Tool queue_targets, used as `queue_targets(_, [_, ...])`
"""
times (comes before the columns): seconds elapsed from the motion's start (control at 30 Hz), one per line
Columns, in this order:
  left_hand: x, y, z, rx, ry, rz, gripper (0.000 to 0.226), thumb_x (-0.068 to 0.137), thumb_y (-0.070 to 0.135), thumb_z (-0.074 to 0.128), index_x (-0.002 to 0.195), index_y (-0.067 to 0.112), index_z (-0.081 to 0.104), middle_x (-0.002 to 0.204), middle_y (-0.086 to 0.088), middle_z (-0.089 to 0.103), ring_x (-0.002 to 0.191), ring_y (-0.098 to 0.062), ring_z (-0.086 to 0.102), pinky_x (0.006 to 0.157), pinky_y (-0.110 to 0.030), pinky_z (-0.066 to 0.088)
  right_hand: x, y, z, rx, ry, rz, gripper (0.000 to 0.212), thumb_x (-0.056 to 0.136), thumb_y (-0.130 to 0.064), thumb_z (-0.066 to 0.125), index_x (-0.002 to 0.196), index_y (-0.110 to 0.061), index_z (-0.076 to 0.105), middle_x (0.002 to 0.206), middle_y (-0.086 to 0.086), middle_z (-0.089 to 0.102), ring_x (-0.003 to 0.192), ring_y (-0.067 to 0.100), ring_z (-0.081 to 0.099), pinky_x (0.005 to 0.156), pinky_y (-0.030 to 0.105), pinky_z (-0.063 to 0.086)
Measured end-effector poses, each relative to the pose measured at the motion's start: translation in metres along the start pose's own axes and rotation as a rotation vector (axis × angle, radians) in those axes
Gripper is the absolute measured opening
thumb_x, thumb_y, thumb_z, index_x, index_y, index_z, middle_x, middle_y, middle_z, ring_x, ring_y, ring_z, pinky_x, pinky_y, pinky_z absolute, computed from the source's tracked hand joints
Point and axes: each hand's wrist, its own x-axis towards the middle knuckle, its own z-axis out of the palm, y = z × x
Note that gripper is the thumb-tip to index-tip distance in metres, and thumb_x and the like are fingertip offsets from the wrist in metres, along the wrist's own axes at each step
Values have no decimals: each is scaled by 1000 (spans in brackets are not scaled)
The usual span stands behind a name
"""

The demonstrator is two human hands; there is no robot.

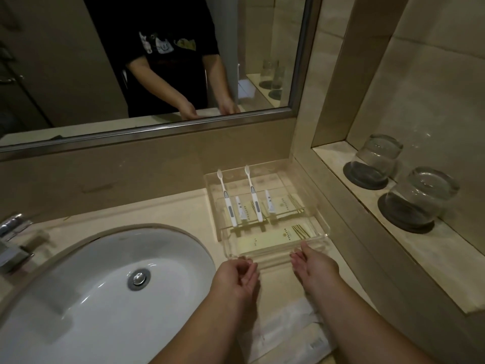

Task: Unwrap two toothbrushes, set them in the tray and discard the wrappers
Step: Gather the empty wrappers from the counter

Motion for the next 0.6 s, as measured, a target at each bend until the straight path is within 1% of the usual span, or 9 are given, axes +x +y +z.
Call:
queue_targets(0.03, [2, 5, 1, -24, -2, 1, 28, 88, -6, 40, 110, -4, 56, 87, -16, 61, 114, -29, 58, 99, -40, 44, 2, -1, 4, 27, 9, 22, 28, 90, -5, 54, 112, 12, 54, 80, 18, 60, 68, 25, 60, 40, 23, 53])
queue_targets(0.1, [8, 13, 4, -21, 2, 9, 26, 89, -5, 41, 109, -2, 56, 82, -16, 60, 115, -30, 58, 98, -40, 44, 8, -4, 11, 53, 21, 40, 30, 90, -4, 54, 115, 13, 52, 80, 21, 59, 69, 28, 61, 42, 27, 53])
queue_targets(0.17, [12, 19, 7, -38, -1, 4, 26, 89, -4, 42, 111, -3, 56, 81, -16, 60, 113, -30, 58, 97, -40, 45, 13, -6, 16, 69, -2, 48, 32, 92, -2, 49, 120, 13, 48, 81, 22, 57, 70, 29, 59, 42, 26, 55])
queue_targets(0.27, [18, 25, 12, -42, -14, 12, 27, 89, -6, 42, 113, -5, 56, 84, -18, 61, 105, -30, 60, 94, -40, 46, 21, -12, 23, 60, -35, 45, 32, 93, 0, 45, 123, 11, 46, 82, 21, 56, 72, 27, 58, 45, 26, 55])
queue_targets(0.33, [23, 28, 16, -54, -28, 15, 27, 89, -8, 42, 112, -6, 56, 85, -18, 62, 102, -30, 62, 97, -40, 45, 27, -16, 30, 47, -28, 20, 32, 92, -1, 49, 121, 10, 49, 83, 18, 58, 72, 26, 59, 48, 26, 56])
queue_targets(0.43, [30, 33, 20, -70, -48, 7, 29, 87, -12, 40, 111, -6, 56, 86, -18, 62, 112, -30, 59, 101, -40, 43, 34, -21, 38, -14, -7, -29, 29, 86, -6, 62, 112, 6, 57, 85, 14, 62, 74, 22, 63, 52, 24, 58])
queue_targets(0.47, [33, 34, 21, -83, -55, 8, 31, 86, -13, 40, 112, -6, 56, 87, -18, 62, 112, -30, 58, 101, -40, 43, 36, -21, 40, -22, -17, -35, 29, 85, -6, 62, 112, 5, 57, 87, 14, 63, 76, 21, 64, 56, 25, 58])
queue_targets(0.53, [38, 38, 23, -103, -57, 13, 34, 86, -14, 39, 115, -5, 55, 94, -17, 63, 111, -29, 58, 100, -40, 43, 40, -21, 42, -25, -35, -38, 29, 86, -6, 61, 113, 4, 57, 91, 14, 62, 80, 22, 64, 70, 28, 54])
queue_targets(0.6, [42, 40, 25, -130, -50, 14, 36, 88, -14, 38, 118, -5, 54, 110, -18, 62, 117, -29, 56, 102, -40, 41, 43, -22, 44, -16, -40, -36, 30, 86, -5, 61, 114, 5, 56, 93, 15, 62, 82, 23, 64, 77, 30, 50])
